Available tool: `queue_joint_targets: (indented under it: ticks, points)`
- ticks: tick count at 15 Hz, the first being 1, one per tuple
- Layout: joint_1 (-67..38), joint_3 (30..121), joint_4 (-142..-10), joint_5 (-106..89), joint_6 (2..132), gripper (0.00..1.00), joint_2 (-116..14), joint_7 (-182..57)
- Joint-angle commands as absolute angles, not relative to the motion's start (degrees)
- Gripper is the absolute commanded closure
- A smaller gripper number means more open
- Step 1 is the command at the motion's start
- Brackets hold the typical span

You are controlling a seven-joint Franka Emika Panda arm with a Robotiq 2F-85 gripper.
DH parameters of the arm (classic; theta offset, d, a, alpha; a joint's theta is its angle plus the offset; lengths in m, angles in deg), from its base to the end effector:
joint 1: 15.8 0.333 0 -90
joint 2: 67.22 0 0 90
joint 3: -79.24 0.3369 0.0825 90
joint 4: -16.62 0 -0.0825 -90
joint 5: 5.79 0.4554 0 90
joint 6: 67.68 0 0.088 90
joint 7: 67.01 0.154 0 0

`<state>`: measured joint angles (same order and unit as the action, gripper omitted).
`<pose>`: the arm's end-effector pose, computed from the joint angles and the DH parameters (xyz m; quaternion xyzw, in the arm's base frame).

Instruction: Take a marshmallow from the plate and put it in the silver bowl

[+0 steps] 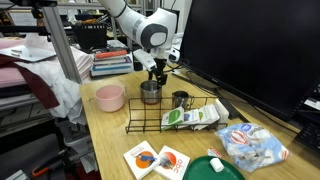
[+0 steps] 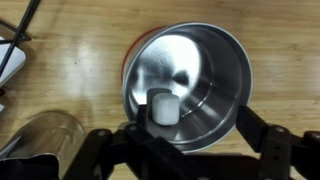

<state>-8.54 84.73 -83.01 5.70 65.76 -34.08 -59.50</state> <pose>0.7149 0.1693 0.1714 -0.9946 0.0307 0.0117 0.0986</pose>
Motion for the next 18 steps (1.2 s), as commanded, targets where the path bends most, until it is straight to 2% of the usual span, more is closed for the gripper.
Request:
queue_joint_targets:
  ticks: [1, 18]
  points:
    - [-9.76, 85.65, -85.59, 7.31, 66.98, 0.00, -37.45, -60.37]
    - [-9.36, 85.38, -85.94, 7.42, 67.02, 0.00, -39.04, -60.25]
